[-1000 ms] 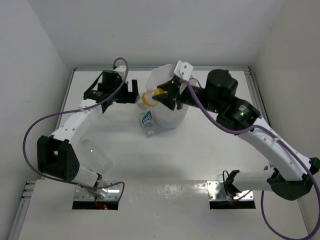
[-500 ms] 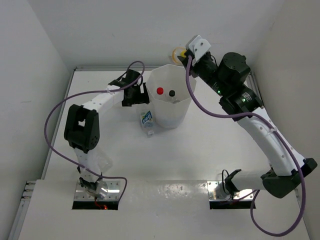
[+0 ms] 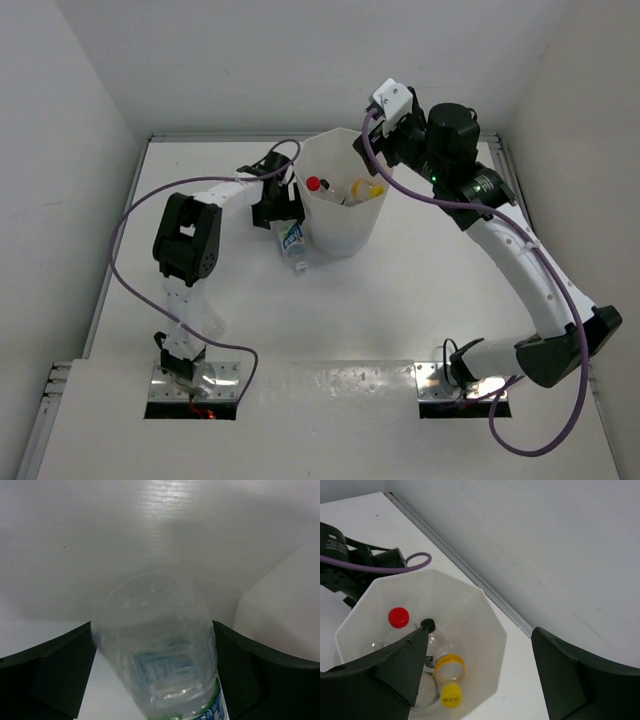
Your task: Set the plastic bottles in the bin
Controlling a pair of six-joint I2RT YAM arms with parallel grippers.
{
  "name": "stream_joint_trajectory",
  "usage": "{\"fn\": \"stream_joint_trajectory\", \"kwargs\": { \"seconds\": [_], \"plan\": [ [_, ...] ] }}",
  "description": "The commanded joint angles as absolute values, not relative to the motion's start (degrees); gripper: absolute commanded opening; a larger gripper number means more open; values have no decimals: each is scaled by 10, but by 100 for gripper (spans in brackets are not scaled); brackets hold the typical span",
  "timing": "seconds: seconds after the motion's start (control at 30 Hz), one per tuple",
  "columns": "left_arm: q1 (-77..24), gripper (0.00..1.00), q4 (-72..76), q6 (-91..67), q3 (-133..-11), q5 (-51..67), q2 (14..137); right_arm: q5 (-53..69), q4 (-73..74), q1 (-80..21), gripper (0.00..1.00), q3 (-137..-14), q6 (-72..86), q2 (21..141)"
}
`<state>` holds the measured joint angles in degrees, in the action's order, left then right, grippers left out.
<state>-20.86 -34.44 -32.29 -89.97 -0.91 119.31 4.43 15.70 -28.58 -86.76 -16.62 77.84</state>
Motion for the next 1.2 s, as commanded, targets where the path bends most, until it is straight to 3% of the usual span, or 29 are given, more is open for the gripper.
{"fn": "stream_joint_trajectory", "kwargs": {
  "seconds": [0.0, 0.2, 0.4, 0.47, 0.53, 0.57, 0.67, 0.8, 0.9, 1.03, 1.17],
  "plan": [
    [-211, 96, -348, -335, -914, -4, 1205, 69, 161, -287, 82, -895, -132, 755],
    [-164, 73, -326, -330, -900, 8, 1165, 83, 196, -287, 83, -881, -86, 726],
    [-73, 56, -294, -280, -927, 26, 1023, 88, 210, -277, 83, -745, -48, 650],
    [-47, 48, -273, -242, -955, 49, 985, 80, 219, -276, 83, -695, -31, 628],
    [-34, 32, -207, -197, -955, 75, 914, 75, 228, -272, 82, -669, -5, 595],
    [-34, 28, -170, -189, -931, 96, 885, 74, 229, -272, 82, -644, -4, 586],
    [-29, 24, 8, -181, -870, 190, 784, 79, 247, -266, 82, -585, 37, 548],
    [-47, 22, 72, -268, -962, 313, 828, 105, 287, -266, 81, -514, 81, 511],
    [-85, 22, 129, -312, -1017, 333, 876, 128, 301, -267, 80, -485, 112, 504],
    [-163, 22, 71, -252, -1087, 333, 931, 138, 302, -268, 80, -468, 129, 490],
    [-237, 27, -8, -90, -1101, 287, 957, 170, 308, -269, 80, -479, 117, 494]
  ]
}}
